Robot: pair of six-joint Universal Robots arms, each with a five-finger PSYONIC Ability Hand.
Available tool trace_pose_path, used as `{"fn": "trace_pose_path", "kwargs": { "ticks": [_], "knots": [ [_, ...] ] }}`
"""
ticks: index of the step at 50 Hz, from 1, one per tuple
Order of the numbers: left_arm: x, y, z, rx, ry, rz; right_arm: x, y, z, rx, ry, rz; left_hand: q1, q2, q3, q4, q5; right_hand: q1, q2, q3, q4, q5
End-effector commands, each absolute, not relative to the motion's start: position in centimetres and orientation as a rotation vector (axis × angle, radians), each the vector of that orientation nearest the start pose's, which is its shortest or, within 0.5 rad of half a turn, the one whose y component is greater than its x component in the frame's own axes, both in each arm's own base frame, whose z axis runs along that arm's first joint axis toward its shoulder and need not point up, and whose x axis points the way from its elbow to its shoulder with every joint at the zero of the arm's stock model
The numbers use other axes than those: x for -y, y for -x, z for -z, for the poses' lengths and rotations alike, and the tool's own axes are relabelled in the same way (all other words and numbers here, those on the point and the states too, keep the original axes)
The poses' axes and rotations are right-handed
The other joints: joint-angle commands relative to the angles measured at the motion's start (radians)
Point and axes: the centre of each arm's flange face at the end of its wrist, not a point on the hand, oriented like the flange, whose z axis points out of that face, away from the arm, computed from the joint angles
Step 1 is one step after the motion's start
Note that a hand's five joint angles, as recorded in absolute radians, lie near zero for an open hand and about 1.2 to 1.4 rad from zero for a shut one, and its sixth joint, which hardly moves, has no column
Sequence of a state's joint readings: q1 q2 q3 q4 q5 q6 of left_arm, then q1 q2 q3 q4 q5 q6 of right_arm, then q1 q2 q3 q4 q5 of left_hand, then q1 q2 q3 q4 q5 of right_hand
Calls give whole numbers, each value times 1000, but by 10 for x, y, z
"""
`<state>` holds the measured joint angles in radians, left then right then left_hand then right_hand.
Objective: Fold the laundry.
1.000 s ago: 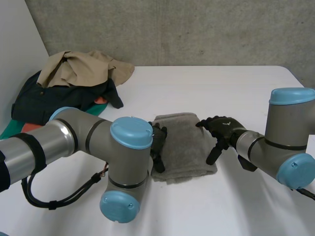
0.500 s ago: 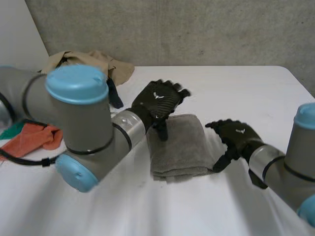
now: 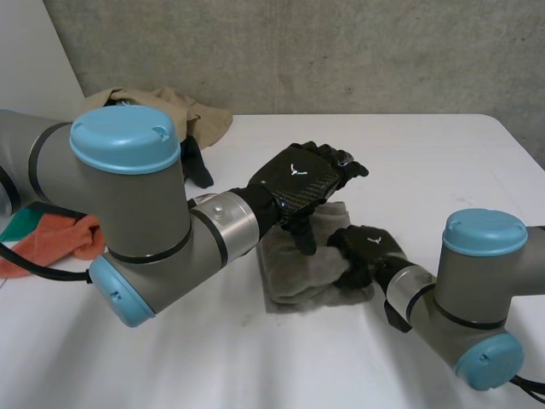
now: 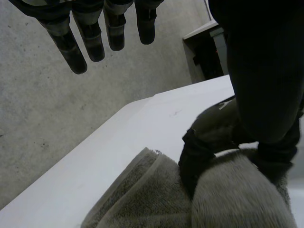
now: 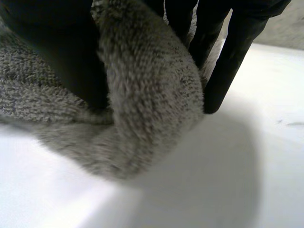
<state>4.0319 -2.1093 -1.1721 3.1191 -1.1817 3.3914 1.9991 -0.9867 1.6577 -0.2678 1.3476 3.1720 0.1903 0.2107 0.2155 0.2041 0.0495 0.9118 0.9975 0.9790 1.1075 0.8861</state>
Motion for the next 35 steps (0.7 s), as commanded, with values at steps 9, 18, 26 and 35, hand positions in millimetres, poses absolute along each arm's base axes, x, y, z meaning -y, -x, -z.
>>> {"fn": "trace_pose_path", "kwargs": {
  "ticks": [9,18,26,35],
  "knots": [
    [211,385,-247,1603,1191,-1621,374,-243,-157,-2149,512,2042,6,-15,-20,-8,-28,484,399,417,289,336],
    [207,384,-261,1576,1154,-1636,485,-171,-151,-2212,310,2251,6,-15,-20,-8,-28,484,399,417,289,336],
    [206,384,-264,1573,1142,-1632,538,-115,-138,-2286,206,2306,6,-15,-20,-8,-28,484,399,417,289,336],
    [202,387,-263,1568,1148,-1623,556,-67,-127,-2348,167,2355,6,-15,-20,-8,-28,484,399,417,289,336]
  ]
}}
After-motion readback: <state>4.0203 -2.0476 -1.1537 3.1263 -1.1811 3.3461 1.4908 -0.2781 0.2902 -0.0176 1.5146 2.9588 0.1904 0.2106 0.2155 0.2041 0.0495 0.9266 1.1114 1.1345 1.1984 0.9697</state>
